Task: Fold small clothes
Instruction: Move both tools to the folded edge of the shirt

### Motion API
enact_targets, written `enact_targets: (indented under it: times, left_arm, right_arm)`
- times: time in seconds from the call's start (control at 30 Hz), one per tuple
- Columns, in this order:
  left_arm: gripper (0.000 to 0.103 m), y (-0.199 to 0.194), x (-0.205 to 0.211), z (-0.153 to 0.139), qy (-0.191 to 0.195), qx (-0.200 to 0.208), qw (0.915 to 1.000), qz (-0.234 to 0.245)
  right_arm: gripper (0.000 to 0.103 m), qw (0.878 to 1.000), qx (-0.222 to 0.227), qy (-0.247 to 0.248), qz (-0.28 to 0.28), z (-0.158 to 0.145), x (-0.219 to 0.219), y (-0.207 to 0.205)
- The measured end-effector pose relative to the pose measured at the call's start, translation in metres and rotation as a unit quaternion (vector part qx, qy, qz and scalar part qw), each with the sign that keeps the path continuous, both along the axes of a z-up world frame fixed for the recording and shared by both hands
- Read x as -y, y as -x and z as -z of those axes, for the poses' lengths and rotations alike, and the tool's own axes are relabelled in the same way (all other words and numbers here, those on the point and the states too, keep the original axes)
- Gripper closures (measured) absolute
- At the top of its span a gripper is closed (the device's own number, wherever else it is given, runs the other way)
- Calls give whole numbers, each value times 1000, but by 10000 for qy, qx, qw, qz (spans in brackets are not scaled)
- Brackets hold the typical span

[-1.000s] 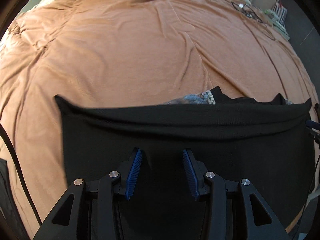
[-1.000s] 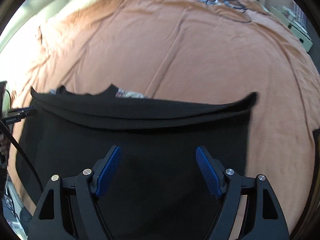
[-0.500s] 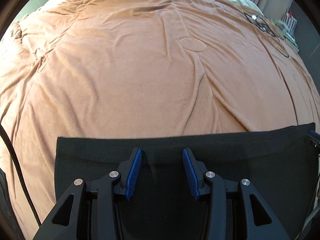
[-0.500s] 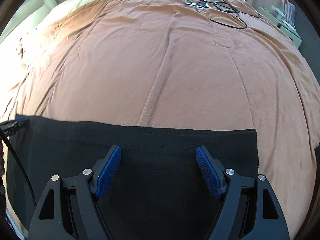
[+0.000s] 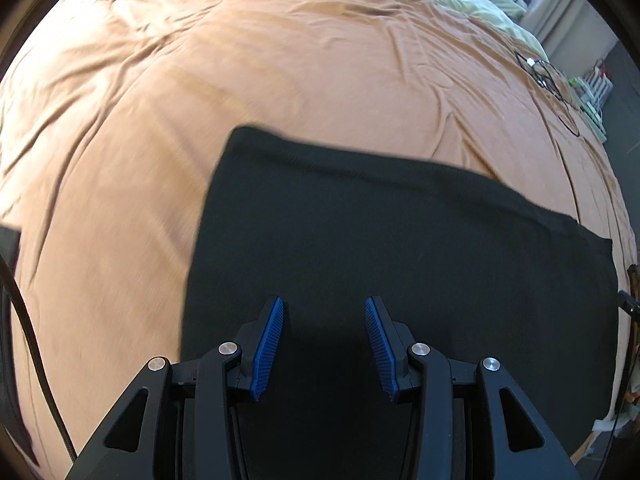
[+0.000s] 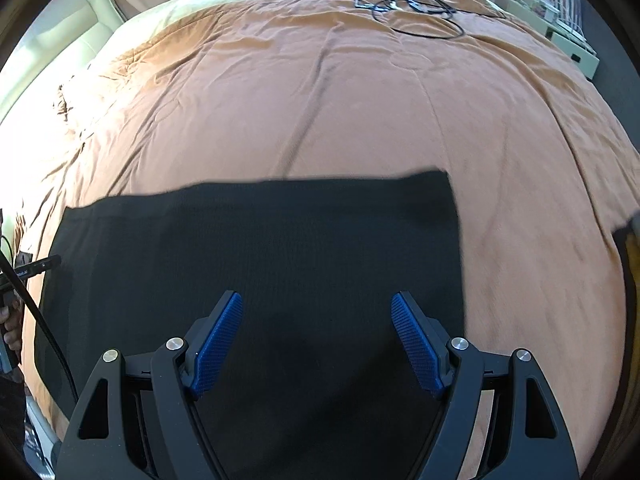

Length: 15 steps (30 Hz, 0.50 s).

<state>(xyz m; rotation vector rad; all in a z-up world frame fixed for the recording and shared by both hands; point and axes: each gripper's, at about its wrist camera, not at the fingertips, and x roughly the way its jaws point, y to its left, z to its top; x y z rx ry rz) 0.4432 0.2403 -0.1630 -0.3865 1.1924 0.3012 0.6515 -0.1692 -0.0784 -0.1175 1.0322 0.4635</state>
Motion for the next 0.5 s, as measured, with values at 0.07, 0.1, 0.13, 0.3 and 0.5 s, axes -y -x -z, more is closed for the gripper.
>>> enact_targets:
  times: [0.07,0.1,0.13,0.3,0.5]
  left_arm:
    - [58,17,-2,1,22,-17,10000,-41]
    - [58,24,-3,2,27,-31,10000,-50]
    - [58,33,-3,2,24,-41,10000,-63]
    - [58,72,-5,7,36,-67,9999,-118]
    - [58,113,-7,11,62,-39,9999,-105]
  right_arm:
    - [27,10000,-50,57,28,-4,5,8]
    - [27,9999,-73,90,44,-4,9,12]
    - [27,9998,-100,132,63,-2,14,16]
    - [27,9992,-190,323,155,0,33,42]
    - [27,9981,-308,405,350,5,62,79]
